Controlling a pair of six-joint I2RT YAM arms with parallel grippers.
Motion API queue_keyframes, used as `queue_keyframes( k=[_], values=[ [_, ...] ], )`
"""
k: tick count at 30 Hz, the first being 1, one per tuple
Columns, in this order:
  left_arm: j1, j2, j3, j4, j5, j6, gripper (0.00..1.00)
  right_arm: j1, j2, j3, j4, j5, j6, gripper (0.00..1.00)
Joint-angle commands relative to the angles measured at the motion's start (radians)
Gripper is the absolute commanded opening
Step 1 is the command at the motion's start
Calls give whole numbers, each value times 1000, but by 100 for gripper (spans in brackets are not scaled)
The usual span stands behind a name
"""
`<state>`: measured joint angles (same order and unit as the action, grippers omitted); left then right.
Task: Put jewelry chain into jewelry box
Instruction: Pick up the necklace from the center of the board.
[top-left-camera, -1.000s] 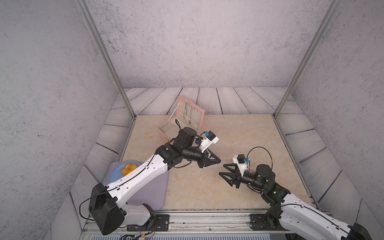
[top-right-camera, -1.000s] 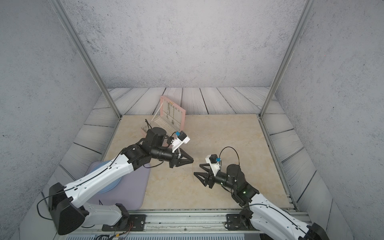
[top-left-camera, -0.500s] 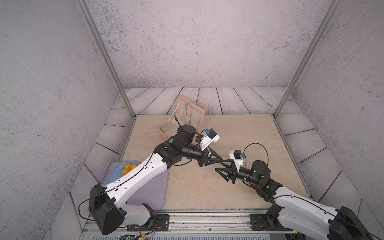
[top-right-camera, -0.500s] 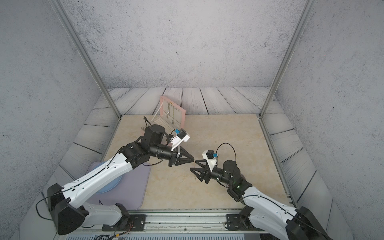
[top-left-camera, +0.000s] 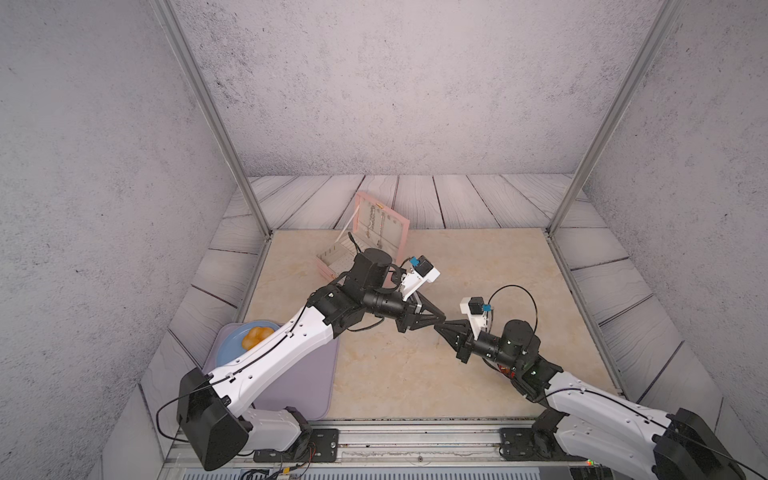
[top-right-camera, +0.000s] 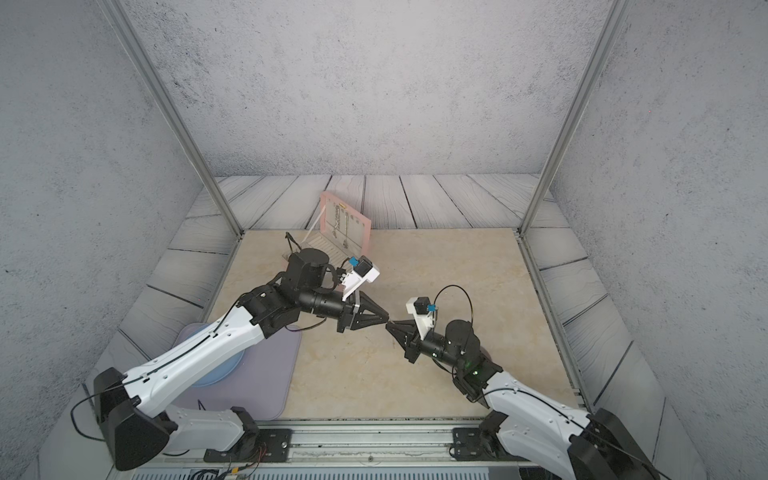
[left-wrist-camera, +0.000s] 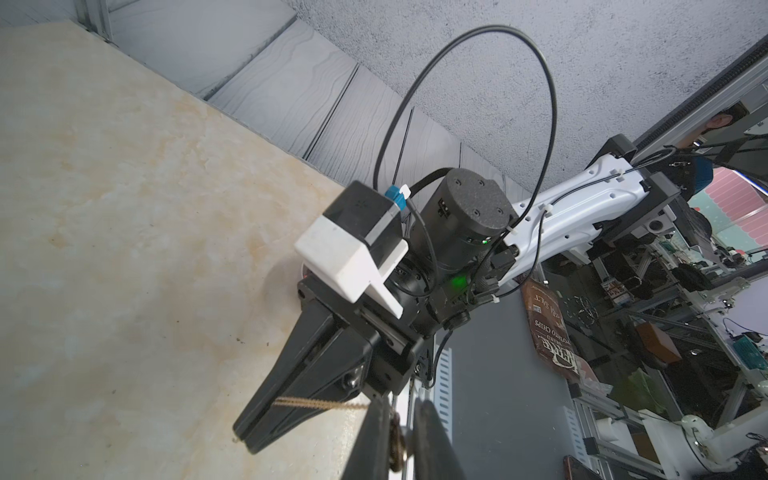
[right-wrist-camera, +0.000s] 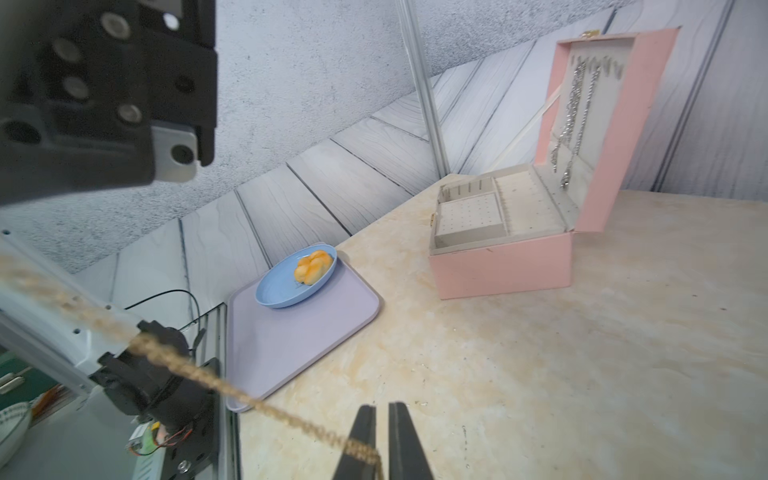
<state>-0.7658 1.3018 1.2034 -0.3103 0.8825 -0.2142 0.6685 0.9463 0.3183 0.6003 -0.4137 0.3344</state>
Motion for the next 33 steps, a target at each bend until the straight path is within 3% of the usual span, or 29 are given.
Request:
queue_keyframes(
  k=[1, 7, 15, 24, 33],
  values=[
    [14, -72, -49, 56, -21, -30, 1, -1, -68, 53, -156, 117, -81, 9],
    [30, -120, -143, 96, -38, -70, 1, -1, -147, 104, -311, 170, -173, 1],
    [40, -106, -279, 180, -123, -68, 1, -1, -144, 212, -432, 168, -367, 1],
    [46, -12, -345, 298, -198, -74, 2, 6, -64, 413, -709, 265, -653, 1],
    [46, 140, -340, 413, -166, -83, 3, 20, 14, 524, -853, 355, -828, 1]
  ],
)
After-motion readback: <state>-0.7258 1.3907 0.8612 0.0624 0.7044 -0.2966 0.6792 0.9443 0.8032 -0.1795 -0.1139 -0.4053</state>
